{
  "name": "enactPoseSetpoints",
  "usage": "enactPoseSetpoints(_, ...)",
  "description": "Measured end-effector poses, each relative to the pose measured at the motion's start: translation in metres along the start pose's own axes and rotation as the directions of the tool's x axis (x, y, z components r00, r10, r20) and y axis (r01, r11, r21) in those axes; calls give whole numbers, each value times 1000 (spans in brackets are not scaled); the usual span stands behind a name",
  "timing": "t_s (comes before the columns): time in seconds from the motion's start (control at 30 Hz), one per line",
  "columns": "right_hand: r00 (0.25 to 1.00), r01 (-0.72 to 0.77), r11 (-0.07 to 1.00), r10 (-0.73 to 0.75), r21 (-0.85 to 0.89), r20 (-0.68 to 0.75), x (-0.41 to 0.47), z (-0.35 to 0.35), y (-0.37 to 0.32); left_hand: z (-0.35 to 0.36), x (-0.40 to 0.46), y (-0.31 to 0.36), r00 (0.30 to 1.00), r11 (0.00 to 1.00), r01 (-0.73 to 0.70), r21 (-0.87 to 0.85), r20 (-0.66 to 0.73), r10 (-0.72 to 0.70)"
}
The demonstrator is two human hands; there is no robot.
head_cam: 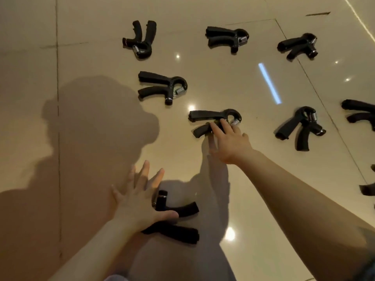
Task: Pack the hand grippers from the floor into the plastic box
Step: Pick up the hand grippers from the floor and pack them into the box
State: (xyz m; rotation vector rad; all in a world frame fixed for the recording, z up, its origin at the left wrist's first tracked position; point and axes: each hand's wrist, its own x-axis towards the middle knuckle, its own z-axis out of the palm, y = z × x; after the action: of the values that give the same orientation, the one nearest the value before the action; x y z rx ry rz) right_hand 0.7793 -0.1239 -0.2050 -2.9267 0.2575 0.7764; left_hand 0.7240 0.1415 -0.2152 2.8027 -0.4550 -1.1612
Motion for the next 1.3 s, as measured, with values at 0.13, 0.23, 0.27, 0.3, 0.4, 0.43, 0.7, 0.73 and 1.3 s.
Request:
enactPoseSetpoints(0.13,997,29,999,-31,-40,-64,-13,11,1,5,2,-3,1000,1000,-8,-1,20,8)
enactPoseSetpoints(0.23,993,53,999,-52,1,-103,-38,19,6,4,1,-3,1000,1000,-17,12,8,17)
enactPoseSetpoints(0.27,993,56,998,-55,5,-109,-51,25,8,3,0,-3,1000,1000,-18,13,7,18)
enactPoseSetpoints(0.3,993,55,998,-54,5,-110,-66,34,11,2,-1,-2,1000,1000,-13,7,9,13)
enactPoseSetpoints(0.4,996,26,1000,-28,-17,-85,-117,64,25,0,-2,1,999,1000,17,-1,36,-17)
enactPoseSetpoints(0.43,997,11,999,-14,-41,-79,-133,74,29,0,-2,2,999,1000,27,-3,40,-27)
enactPoseSetpoints(0.7,981,-114,989,98,-90,-168,-158,83,27,6,-9,12,986,998,-45,-44,-165,37)
enactPoseSetpoints(0.73,975,-111,990,92,-87,-200,-153,78,26,12,-12,17,953,992,-125,18,-277,125)
enactPoseSetpoints(1.3,817,347,912,-181,216,-547,-129,19,42,6,-47,57,646,829,-558,48,-601,470)
